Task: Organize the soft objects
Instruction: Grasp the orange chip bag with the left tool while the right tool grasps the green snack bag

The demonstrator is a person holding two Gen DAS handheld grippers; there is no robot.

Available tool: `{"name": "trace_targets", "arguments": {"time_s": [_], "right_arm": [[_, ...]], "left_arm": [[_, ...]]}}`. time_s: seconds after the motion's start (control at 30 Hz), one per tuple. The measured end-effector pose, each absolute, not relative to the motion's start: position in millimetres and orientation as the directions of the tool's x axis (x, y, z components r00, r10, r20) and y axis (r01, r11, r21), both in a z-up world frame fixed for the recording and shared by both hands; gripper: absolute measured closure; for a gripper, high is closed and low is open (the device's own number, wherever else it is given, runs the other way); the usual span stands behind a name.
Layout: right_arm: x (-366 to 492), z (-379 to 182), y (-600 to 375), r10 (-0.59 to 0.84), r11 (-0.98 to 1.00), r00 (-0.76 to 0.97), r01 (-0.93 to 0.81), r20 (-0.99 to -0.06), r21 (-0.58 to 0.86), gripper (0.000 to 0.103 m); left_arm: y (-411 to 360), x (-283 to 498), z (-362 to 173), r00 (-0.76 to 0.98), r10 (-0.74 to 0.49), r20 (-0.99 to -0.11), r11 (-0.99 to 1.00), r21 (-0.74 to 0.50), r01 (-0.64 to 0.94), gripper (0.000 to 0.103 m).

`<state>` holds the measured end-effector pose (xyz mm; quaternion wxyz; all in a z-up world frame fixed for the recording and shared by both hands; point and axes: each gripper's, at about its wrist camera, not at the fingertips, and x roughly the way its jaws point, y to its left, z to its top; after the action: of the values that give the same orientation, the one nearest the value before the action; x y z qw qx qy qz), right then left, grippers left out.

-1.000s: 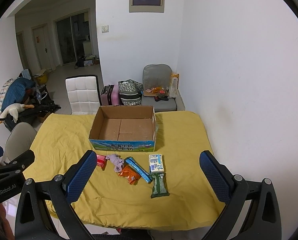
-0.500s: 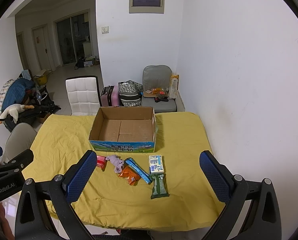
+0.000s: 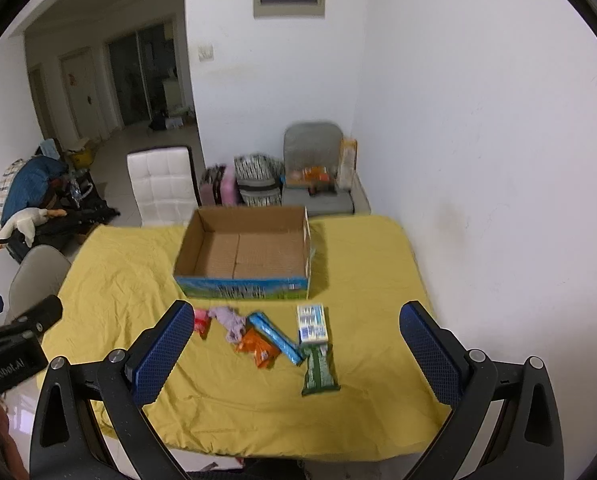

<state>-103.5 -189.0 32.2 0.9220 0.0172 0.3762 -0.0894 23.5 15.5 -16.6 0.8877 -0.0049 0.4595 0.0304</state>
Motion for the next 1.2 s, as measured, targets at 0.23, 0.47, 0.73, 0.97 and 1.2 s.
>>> {"name": "trace_targets", "arguments": {"time_s": [0.23,0.47,0.73,0.97,1.2], "right_arm": [[-43,-67,-229,-0.153,0.974,0.499,0.221,-0.853,-0.045,0.0],[7,-193,-279,-0.105,0.964,0.277,0.263,-0.955,-0.029,0.0],[62,-322,-320,-0.008,0.958,0.058,0.285,-0.998,0.009,0.0],[73,-387,-332,0.049,0.956,-0.046,0.292,-0.998,0.034,0.001],[78,-424,-345,0.137,0.937,-0.094,0.335,-0.986,0.098,0.011]], "left_arm": [[6,90,-108,0.378,0.026,-0.925,0.997,-0.002,-0.074,0.0],[-21,143,-214,0.139,-0.066,-0.988,0.992,-0.08,-0.094,0.0],[-70,189,-327,-0.093,-0.194,-0.977,0.971,-0.178,-0.158,0.0],[-105,217,-398,-0.192,-0.274,-0.942,0.949,-0.232,-0.214,0.004],[-129,220,-440,-0.266,-0.269,-0.926,0.957,-0.225,-0.183,0.042]]}}
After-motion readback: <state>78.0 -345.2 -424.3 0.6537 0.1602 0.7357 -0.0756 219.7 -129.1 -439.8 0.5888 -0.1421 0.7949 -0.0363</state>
